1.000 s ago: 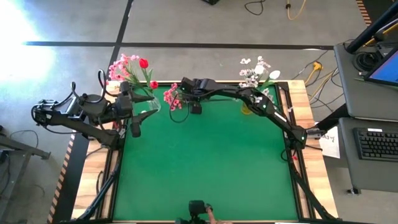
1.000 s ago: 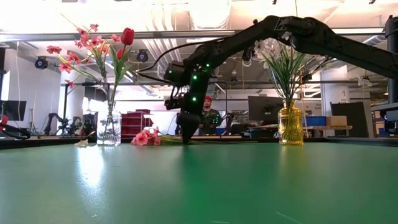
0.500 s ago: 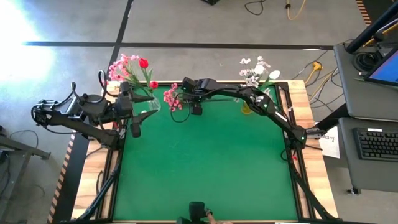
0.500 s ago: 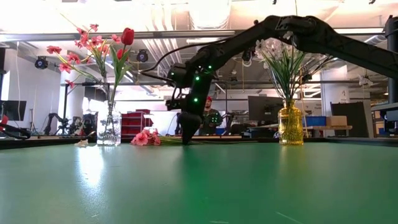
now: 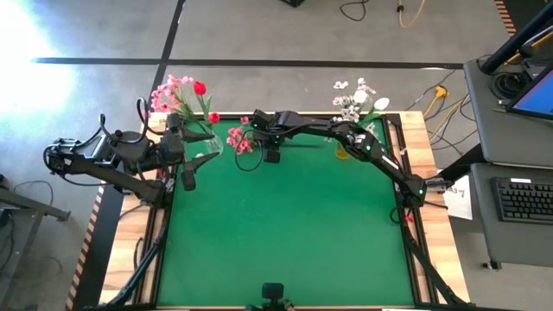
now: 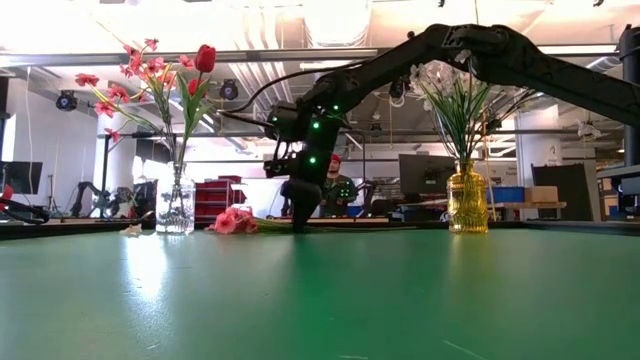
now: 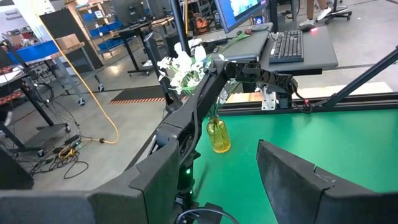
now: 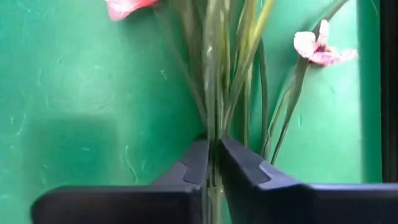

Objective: Sort flowers into vase by color
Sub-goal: Put the pink flowers into the transparent vase

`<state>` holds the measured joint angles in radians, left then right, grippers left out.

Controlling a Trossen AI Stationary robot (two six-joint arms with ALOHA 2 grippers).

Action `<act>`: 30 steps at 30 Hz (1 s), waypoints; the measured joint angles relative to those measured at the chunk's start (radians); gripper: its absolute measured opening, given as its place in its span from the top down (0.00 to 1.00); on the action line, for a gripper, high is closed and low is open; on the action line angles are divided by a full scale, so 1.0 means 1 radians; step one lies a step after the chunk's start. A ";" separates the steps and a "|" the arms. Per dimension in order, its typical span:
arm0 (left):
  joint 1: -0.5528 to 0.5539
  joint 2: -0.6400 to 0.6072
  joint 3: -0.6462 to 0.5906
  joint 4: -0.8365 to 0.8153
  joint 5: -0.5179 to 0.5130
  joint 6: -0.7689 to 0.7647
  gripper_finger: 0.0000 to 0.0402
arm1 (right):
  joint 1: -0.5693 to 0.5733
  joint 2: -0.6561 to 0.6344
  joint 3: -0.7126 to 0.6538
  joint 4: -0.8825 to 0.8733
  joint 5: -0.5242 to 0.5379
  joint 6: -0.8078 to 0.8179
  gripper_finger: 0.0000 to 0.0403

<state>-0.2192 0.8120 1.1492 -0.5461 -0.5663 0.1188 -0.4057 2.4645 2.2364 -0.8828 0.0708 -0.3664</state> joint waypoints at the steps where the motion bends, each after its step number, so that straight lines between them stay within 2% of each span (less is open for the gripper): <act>1: 0.000 0.000 0.000 0.000 0.000 0.000 0.50 | 0.000 -0.002 0.000 0.002 0.000 0.000 0.94; 9: 0.000 0.000 0.000 0.000 0.000 0.000 0.50 | 0.000 -0.055 -0.004 -0.001 0.005 0.070 0.95; 18: 0.000 -0.003 0.000 0.028 -0.001 0.002 0.50 | 0.001 -0.217 -0.003 0.014 0.007 0.201 0.96; 25: 0.000 -0.007 0.023 0.053 -0.001 0.033 0.50 | 0.004 -0.358 0.000 0.095 0.007 0.352 0.96; 30: 0.000 -0.008 0.031 0.093 0.000 0.055 0.50 | 0.018 -0.453 -0.001 0.180 -0.013 0.395 0.96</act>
<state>-0.2192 0.8043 1.1805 -0.4527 -0.5664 0.1743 -0.3876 2.0110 2.2356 -0.7031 0.0581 0.0284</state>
